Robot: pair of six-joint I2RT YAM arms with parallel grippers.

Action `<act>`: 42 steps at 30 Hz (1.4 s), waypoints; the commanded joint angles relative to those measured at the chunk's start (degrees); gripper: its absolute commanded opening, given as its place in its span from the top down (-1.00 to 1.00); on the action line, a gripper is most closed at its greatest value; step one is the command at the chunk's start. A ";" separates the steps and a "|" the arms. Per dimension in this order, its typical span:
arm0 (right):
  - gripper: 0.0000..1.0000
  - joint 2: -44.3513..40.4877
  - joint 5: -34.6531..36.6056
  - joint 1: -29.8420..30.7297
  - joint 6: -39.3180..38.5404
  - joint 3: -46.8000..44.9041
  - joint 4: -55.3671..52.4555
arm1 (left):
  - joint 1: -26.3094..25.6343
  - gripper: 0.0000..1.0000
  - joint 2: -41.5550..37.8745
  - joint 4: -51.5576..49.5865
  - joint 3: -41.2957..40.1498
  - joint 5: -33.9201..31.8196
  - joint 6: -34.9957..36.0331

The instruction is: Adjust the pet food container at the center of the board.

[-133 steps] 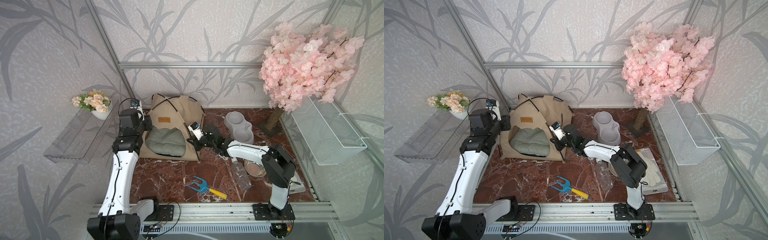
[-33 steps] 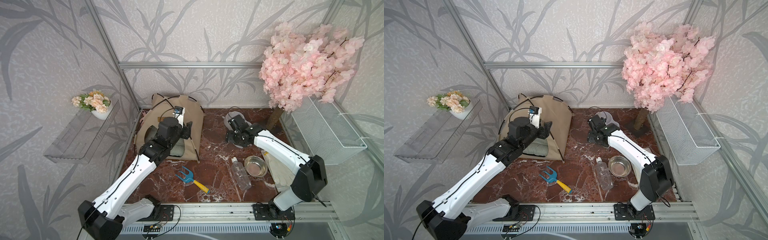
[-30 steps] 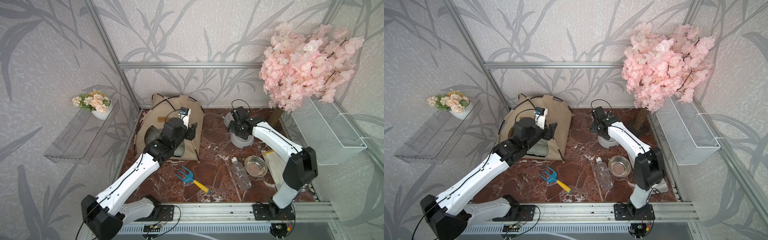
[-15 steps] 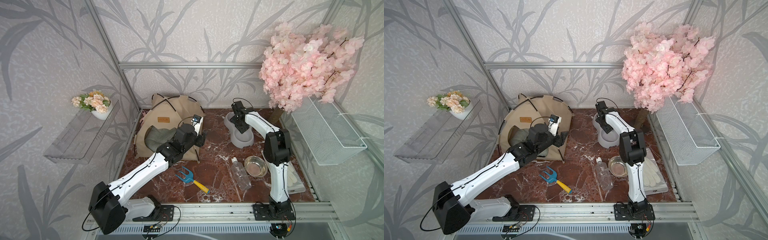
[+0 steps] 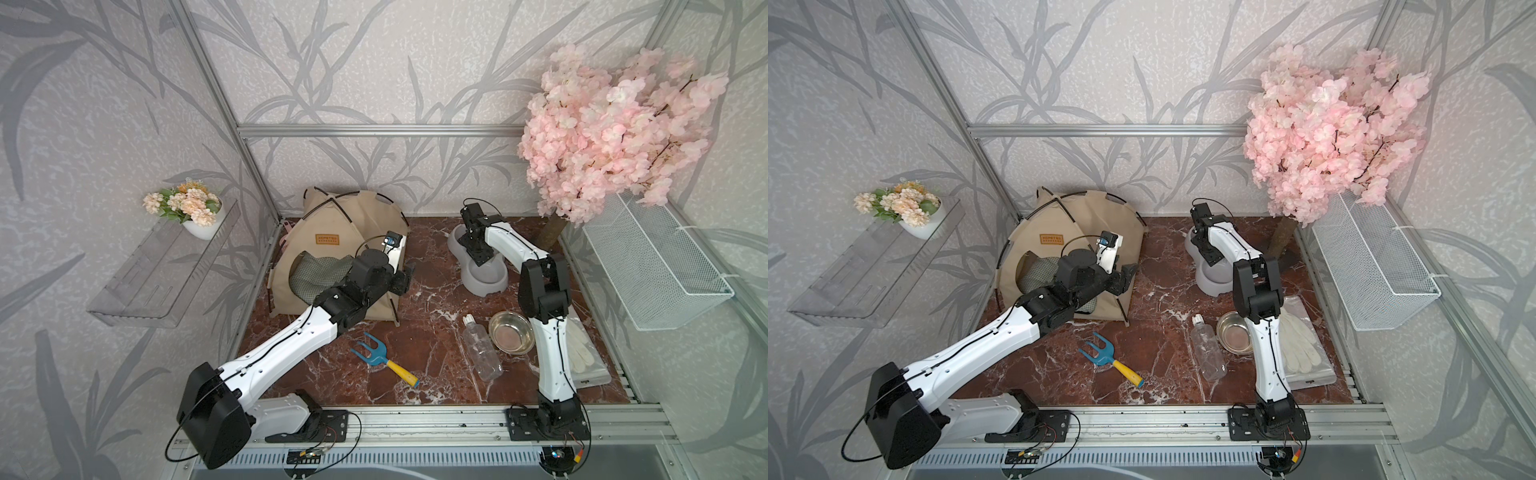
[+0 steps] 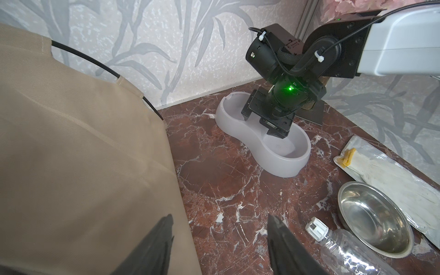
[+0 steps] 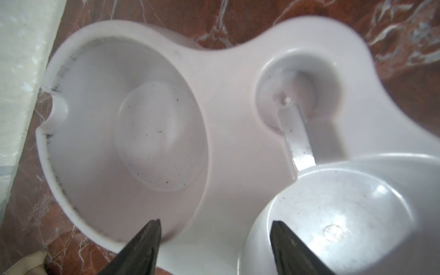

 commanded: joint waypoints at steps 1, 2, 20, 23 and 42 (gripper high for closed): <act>-0.42 1.87 -2.36 -0.38 -2.46 0.69 -1.25 | -0.27 -0.30 -0.87 1.02 -0.61 -0.02 -0.47; -0.41 2.13 -3.05 -0.38 -3.20 0.60 -1.13 | -0.27 -0.30 -0.78 0.90 -0.59 -0.09 -0.45; -0.12 -5.60 -16.56 -0.15 -33.32 -15.78 5.31 | -0.26 -0.31 -1.78 -1.04 0.73 -1.97 1.31; -0.11 -7.38 -16.03 1.03 -41.37 -17.44 3.11 | -0.29 -0.30 -1.37 -0.78 0.73 -1.48 0.61; -0.40 -26.28 -10.82 3.97 -51.69 -27.99 -1.63 | -2.19 -0.29 0.34 -1.30 0.22 -0.01 -3.22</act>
